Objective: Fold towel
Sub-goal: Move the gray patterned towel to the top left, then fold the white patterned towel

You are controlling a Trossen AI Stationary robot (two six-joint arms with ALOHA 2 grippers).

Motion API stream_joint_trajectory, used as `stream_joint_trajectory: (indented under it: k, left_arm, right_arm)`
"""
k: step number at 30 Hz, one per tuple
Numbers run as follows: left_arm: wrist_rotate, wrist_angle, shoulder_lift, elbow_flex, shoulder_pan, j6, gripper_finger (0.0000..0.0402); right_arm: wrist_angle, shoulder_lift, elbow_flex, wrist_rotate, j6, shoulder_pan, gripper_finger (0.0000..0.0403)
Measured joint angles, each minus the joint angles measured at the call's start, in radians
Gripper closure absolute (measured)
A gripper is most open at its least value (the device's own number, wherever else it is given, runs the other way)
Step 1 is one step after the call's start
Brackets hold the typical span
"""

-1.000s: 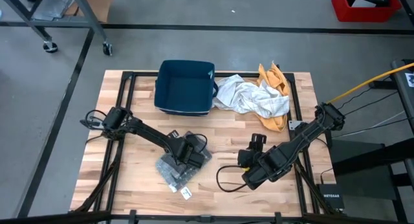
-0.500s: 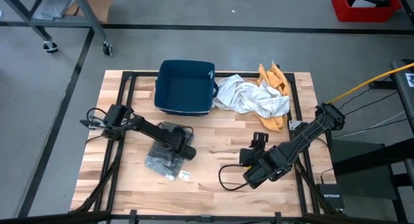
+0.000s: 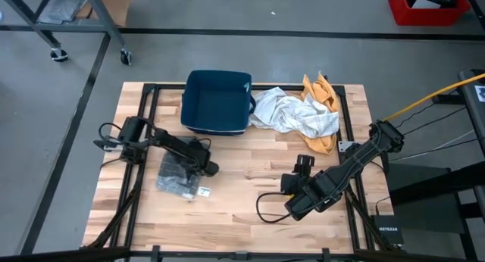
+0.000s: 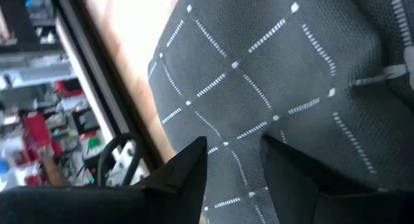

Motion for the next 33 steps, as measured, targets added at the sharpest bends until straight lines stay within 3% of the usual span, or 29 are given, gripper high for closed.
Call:
stream_joint_trajectory:
  k: [10, 22, 28, 33]
  left_arm:
    - [-0.046, -0.031, -0.098, -0.096, 0.054, -0.117, 0.0265]
    - [-0.067, 0.043, -0.515, -0.075, -0.062, -0.108, 0.0265]
    - [-0.053, 0.355, -0.638, -0.075, -0.132, -0.125, 0.0265]
    - [-0.112, 0.819, -0.628, -0.075, -0.180, 0.080, 0.0265]
  right_arm:
    - [0.001, 0.000, 0.000, 0.000, 0.000, 0.000, 0.0155]
    - [-0.002, 0.000, 0.000, 0.067, -0.003, -0.002, 0.0155]
    - [-0.107, -0.037, 0.000, 0.098, 0.001, -0.002, 0.0155]
    - [-0.118, -0.117, 0.000, 0.111, 0.011, -0.002, 0.0155]
